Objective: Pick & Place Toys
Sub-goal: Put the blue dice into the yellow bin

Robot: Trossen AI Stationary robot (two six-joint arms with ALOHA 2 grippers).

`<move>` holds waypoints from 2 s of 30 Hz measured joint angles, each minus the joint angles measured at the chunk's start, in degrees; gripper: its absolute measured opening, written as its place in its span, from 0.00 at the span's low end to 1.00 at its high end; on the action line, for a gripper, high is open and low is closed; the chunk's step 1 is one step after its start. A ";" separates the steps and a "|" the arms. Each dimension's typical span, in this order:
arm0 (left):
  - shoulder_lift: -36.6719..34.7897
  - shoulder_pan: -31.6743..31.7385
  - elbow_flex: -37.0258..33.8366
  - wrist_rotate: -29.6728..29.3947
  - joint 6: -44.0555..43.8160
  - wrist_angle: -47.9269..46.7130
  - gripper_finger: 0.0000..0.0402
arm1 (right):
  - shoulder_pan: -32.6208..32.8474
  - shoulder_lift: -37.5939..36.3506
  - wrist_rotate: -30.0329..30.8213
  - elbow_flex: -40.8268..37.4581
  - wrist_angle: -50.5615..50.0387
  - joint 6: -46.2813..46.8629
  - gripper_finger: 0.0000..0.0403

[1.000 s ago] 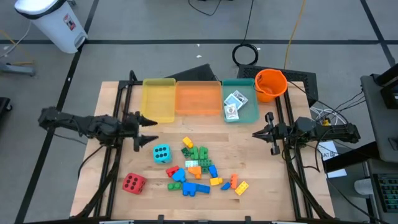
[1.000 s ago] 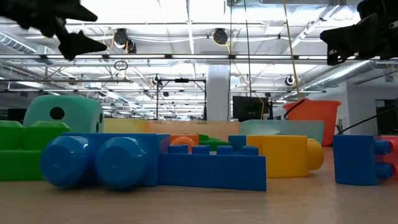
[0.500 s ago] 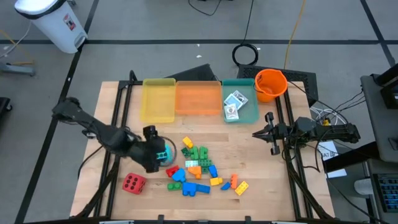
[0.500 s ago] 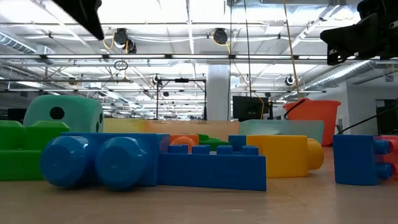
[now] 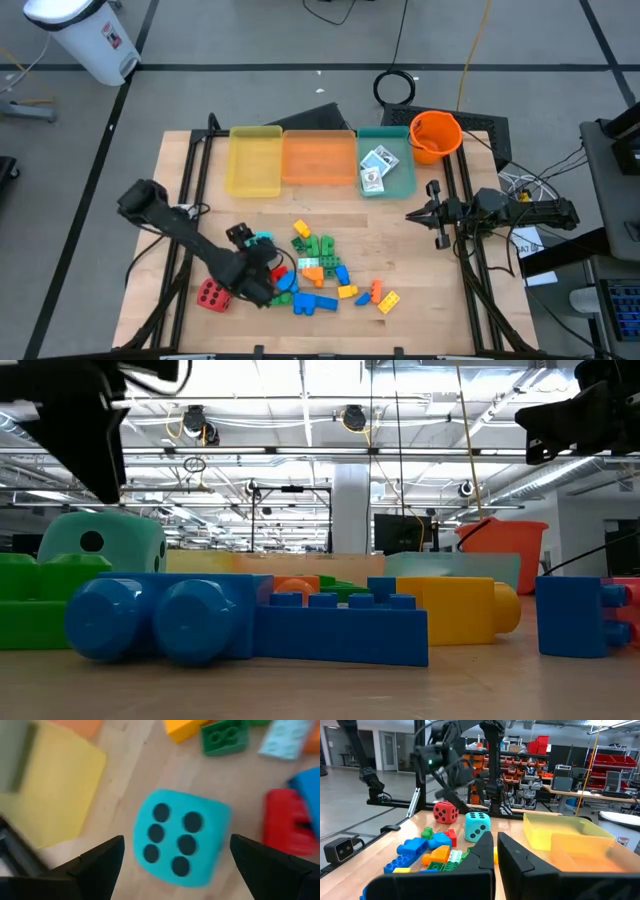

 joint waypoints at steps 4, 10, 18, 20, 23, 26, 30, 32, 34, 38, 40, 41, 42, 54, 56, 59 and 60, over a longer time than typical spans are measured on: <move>3.51 0.04 0.04 -0.54 -1.59 -0.75 0.91 | 0.00 0.00 0.02 0.00 0.00 -0.07 0.00; 8.01 0.04 -0.02 0.60 1.02 -1.43 0.91 | -0.02 0.00 0.02 0.00 0.00 -0.07 0.00; 12.29 0.96 0.09 0.22 4.13 -0.90 0.91 | -0.01 0.00 0.01 0.00 0.00 -0.01 0.00; 12.92 1.05 0.09 0.15 5.78 0.58 0.90 | 0.00 0.00 0.00 0.00 0.00 -0.04 0.00; 13.01 1.29 0.09 -0.08 8.42 2.64 0.83 | 0.00 0.00 0.00 0.00 0.00 0.00 0.00; 12.96 1.68 0.07 0.01 9.12 3.43 0.70 | -0.02 0.00 0.02 0.00 0.00 -0.03 0.00; 12.96 1.81 0.07 0.12 8.24 3.69 0.58 | 0.00 0.00 0.00 0.00 0.00 -0.07 0.00; 12.96 1.81 0.07 0.14 8.07 3.77 0.58 | -0.02 0.00 0.00 0.00 0.00 -0.01 0.00; 12.98 1.81 0.07 0.20 7.63 3.80 0.58 | 0.00 0.00 0.00 0.00 0.00 -0.01 0.00; 13.01 1.84 0.07 0.18 4.93 3.88 0.58 | 0.00 0.00 0.00 0.00 0.00 0.00 0.00; 12.71 1.86 -0.01 0.20 4.04 3.86 0.56 | -0.01 0.00 0.00 0.00 0.00 -0.01 0.00; 12.49 1.88 -0.04 0.32 3.40 3.84 0.54 | -0.02 0.00 0.02 0.00 0.00 -0.04 0.00; 12.16 1.92 -0.05 0.43 2.61 3.78 0.53 | 0.00 0.00 0.00 0.00 0.00 -0.07 0.00; 1.38 3.07 -0.20 2.14 -2.49 2.18 0.43 | -0.01 0.00 0.01 0.00 0.00 -0.05 0.00; -0.65 3.51 -0.18 1.81 -3.16 1.36 0.43 | 0.00 0.00 0.02 0.00 0.00 0.00 0.00; -3.83 4.59 -0.15 0.95 -4.00 -0.77 0.43 | -0.02 0.00 0.02 0.00 0.00 -0.04 0.00; -4.98 5.07 -0.15 0.13 -4.41 -1.77 0.42 | 0.00 0.00 0.01 0.00 0.00 -0.06 0.00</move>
